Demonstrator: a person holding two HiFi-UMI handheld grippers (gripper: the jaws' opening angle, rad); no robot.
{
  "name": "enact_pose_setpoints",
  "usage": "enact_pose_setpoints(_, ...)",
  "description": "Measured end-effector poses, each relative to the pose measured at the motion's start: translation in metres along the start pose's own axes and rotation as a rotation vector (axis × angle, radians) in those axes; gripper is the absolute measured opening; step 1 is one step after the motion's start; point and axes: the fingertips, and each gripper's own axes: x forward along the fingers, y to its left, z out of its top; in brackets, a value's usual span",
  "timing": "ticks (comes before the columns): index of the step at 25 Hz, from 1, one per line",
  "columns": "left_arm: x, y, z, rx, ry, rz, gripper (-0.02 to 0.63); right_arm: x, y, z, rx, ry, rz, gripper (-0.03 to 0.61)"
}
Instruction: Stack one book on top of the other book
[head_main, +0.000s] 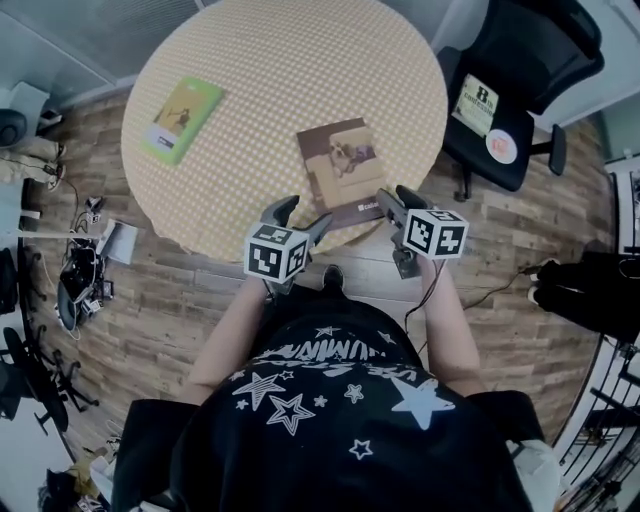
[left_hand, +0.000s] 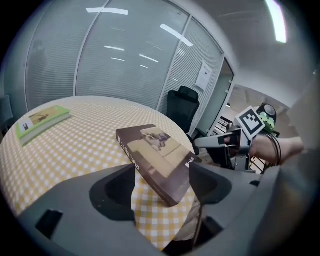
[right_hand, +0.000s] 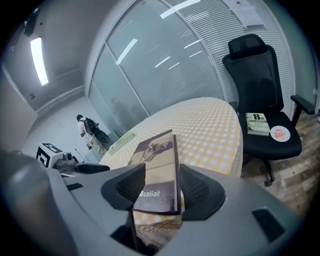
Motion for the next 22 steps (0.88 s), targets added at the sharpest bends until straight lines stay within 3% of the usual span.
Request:
enact_pose_setpoints(11,0.041,-0.001,-0.019,-0.091,0.125,-0.012,0.345,0.025,-0.006,-0.013,0.021,0.082,0.068,0.21)
enact_pose_setpoints(16,0.049,0.0,-0.02,-0.108,0.141,0.008,0.344,0.033,-0.006,-0.016,0.018,0.101,0.086,0.21)
enact_pose_setpoints(22,0.057,0.005,-0.035,-0.204,0.158,-0.008,0.344,0.038,-0.003,-0.025,0.022,0.116,0.103,0.209)
